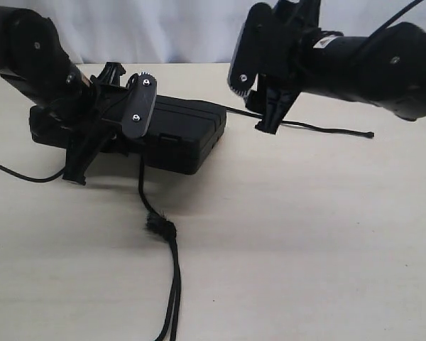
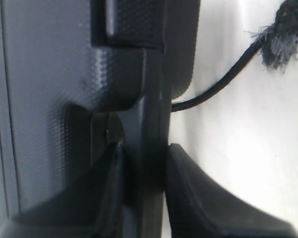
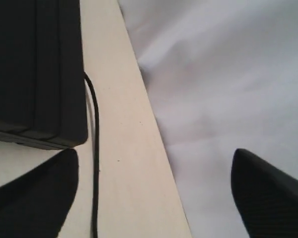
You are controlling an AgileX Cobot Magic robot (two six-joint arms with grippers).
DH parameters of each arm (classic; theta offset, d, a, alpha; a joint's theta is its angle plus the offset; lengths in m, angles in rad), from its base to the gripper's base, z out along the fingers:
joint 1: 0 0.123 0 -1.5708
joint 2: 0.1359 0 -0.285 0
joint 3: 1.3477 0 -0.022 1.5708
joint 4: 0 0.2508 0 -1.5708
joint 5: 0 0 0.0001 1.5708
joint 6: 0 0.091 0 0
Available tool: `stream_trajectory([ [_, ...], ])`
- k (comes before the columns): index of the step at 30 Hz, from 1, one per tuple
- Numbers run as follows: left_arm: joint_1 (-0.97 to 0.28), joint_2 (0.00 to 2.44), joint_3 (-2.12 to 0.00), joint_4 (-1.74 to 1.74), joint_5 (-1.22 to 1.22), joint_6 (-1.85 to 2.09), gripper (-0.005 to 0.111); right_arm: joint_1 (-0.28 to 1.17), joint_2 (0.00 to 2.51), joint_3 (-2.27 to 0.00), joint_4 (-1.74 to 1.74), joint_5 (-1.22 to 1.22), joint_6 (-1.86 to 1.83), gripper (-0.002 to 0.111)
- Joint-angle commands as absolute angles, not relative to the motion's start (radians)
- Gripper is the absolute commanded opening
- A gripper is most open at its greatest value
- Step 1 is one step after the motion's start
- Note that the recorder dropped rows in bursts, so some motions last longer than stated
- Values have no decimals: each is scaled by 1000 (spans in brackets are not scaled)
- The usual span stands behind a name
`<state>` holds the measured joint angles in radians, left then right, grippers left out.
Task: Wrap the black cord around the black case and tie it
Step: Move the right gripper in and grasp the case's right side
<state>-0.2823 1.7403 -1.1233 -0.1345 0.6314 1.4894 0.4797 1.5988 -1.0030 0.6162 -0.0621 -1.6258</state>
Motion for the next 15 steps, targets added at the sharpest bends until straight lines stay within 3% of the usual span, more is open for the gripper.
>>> stream_trajectory([
  [1, -286, 1716, -1130, -147, 582, 1488, 0, 527, 1615, -1009, 612, 0, -1638, 84],
  [15, -286, 1716, -1130, -147, 551, 1488, 0, 582, 1640, -1007, 465, 266, -1640, 84],
])
